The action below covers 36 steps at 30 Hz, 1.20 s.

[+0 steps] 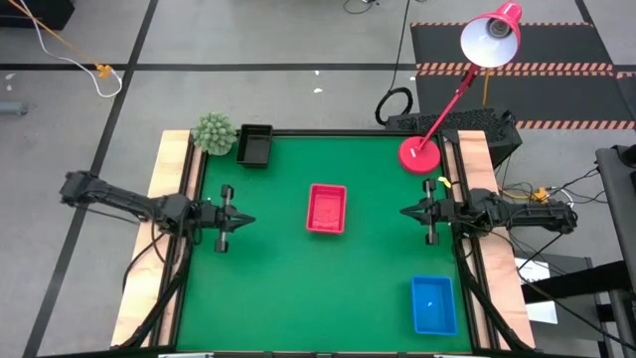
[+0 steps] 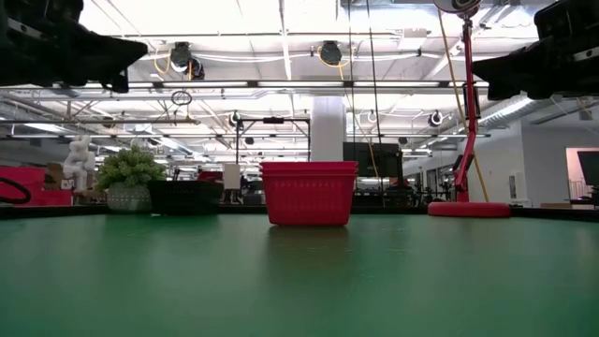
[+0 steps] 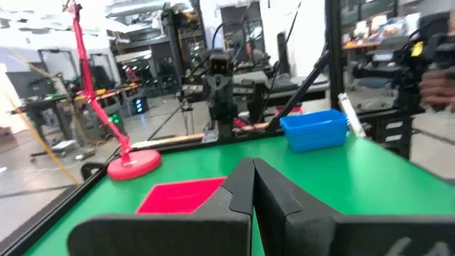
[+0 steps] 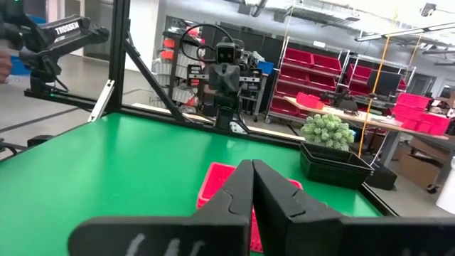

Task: Stack baskets by color
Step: Return to Home Position

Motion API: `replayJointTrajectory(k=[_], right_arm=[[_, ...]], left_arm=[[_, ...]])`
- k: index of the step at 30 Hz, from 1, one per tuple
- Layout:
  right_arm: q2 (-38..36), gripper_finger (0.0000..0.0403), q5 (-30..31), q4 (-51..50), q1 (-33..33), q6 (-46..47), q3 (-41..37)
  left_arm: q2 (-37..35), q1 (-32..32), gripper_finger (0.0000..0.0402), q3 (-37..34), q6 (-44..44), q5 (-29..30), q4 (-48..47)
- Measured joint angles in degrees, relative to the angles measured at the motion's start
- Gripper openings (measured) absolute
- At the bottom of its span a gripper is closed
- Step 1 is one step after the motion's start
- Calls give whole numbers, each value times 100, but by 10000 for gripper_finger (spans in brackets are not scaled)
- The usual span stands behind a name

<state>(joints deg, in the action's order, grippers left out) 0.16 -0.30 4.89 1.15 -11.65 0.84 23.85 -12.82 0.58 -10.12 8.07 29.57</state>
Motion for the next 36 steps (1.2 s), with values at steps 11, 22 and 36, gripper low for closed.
replayJointTrajectory(k=[11,22,36], right_arm=[[0,0,4,0,2,193,0],[0,0,-5,-58,7,584,0],[20,0,5,-302,7,646,0]], left_arm=[[-1141,11,2,0,12,-73,-1037],[-2243,11,4,0,-51,-3,-2060],[-2371,18,3,9,-69,95,-2737]])
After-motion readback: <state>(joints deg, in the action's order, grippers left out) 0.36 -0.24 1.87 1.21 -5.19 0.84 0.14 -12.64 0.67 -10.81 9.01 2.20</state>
